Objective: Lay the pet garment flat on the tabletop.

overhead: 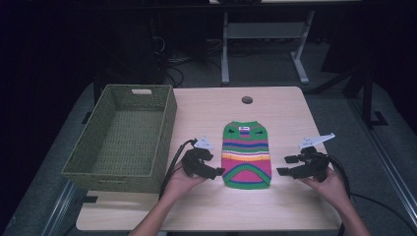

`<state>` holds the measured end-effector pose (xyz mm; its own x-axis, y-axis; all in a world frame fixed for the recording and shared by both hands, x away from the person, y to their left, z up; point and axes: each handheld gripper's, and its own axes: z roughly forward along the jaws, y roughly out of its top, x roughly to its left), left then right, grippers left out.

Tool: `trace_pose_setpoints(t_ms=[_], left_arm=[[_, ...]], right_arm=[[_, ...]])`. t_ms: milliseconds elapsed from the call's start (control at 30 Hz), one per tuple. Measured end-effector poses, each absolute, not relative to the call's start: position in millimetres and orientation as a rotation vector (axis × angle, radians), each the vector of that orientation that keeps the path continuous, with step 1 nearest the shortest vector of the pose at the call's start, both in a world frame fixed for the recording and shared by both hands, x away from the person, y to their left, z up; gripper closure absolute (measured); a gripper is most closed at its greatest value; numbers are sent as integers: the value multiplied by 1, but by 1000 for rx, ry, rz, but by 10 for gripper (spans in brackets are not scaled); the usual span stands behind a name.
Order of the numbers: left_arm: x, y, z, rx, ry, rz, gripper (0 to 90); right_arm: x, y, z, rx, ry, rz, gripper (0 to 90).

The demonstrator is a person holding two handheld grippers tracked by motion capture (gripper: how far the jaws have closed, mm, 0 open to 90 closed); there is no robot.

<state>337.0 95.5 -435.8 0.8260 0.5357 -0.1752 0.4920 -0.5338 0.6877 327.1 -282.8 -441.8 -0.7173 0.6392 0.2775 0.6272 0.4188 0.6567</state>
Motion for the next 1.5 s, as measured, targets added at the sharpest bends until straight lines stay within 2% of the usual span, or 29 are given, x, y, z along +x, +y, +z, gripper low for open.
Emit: trace_pose_setpoints(t_ms=[1500], left_arm=[[298, 129, -442, 2223, 754, 96, 223]], right_arm=[[276, -333, -457, 1203, 2516, 1258, 269]])
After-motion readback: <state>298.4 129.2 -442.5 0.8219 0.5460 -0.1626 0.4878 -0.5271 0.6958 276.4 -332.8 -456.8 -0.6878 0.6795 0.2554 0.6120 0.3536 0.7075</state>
